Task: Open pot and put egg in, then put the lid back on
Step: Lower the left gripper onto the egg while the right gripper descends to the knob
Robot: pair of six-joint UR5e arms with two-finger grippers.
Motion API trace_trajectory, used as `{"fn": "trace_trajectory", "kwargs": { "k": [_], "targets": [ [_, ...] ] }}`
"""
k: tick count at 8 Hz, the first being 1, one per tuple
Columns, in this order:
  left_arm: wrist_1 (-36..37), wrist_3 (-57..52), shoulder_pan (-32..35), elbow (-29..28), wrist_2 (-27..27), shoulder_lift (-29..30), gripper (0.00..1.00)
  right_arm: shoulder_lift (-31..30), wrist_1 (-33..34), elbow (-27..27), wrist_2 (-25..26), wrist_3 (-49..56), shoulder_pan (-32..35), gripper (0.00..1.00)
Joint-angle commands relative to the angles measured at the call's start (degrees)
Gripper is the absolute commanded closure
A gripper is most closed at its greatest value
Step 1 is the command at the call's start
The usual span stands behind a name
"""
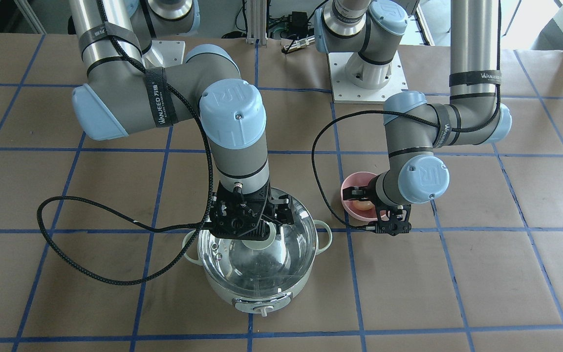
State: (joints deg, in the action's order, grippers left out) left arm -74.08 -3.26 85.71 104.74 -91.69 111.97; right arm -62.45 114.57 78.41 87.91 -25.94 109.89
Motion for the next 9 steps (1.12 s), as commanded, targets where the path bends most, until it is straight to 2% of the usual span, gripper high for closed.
{"fn": "trace_trajectory", "kwargs": {
  "k": [1, 4, 7, 8, 9],
  "targets": [
    [0.7, 0.0, 0.0, 0.1, 0.3, 0.9, 0.08, 0.8, 1.2, -0.4, -0.2, 0.4, 0.0, 0.15],
    [0.9, 0.0, 0.0, 0.2, 0.3, 1.1, 0.09, 1.0, 1.2, -0.6, -0.2, 0.7, 0.0, 0.22],
    [1.0, 0.0, 0.0, 0.2, 0.3, 1.6, 0.14, 0.9, 1.1, -0.6, -0.2, 0.9, 0.0, 0.23],
    [1.0, 0.0, 0.0, 0.2, 0.3, 1.7, 0.15, 0.9, 1.1, -0.6, -0.3, 0.9, 0.0, 0.41],
    [1.0, 0.0, 0.0, 0.3, 0.5, 1.8, 0.19, 0.8, 1.1, -0.6, -0.4, 1.0, 0.0, 0.64]
  ]
}}
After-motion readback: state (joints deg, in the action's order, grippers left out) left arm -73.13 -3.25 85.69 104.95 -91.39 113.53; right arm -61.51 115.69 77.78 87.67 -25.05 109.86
